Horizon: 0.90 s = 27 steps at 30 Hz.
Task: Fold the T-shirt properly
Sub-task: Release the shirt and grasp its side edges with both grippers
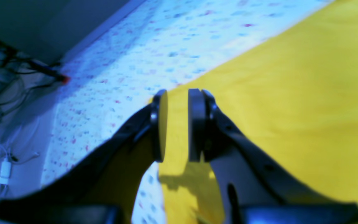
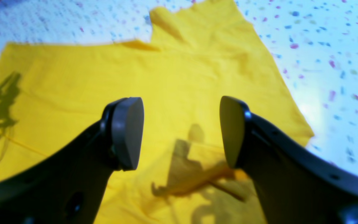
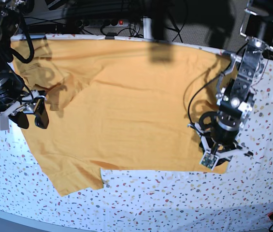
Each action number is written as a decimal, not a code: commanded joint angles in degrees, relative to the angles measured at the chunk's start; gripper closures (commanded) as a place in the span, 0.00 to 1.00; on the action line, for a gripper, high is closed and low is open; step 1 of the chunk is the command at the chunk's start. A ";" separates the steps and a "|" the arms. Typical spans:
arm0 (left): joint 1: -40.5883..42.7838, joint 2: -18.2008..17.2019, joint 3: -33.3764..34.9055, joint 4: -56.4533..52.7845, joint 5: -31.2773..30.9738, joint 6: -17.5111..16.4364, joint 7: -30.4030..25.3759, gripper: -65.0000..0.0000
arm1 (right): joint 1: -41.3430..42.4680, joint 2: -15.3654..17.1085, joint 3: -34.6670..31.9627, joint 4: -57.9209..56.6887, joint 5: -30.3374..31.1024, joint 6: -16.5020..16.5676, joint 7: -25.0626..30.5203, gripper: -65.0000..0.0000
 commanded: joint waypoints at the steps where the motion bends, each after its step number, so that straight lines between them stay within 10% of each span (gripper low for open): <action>1: -3.76 -0.39 -0.39 -2.54 0.35 0.72 -2.16 0.81 | 1.09 0.15 0.37 1.01 0.68 1.36 0.92 0.42; 8: -23.17 -0.35 -0.37 -32.30 -9.51 -0.57 -8.59 0.68 | 2.03 -2.25 0.37 1.01 0.68 1.92 -3.23 0.42; 14: -40.79 -0.37 -0.39 -67.17 -32.92 -20.65 -11.85 0.68 | 2.03 -2.58 0.37 1.01 0.70 1.92 -5.57 0.42; 18: -46.12 -0.39 -0.39 -81.42 -39.52 -28.11 -15.78 0.68 | 2.05 -3.50 0.37 1.01 3.30 2.10 -6.99 0.42; 27: -38.99 -0.09 -0.39 -84.06 -47.65 -28.94 -19.45 0.68 | 2.03 -4.74 0.37 1.07 5.16 7.82 -8.87 0.42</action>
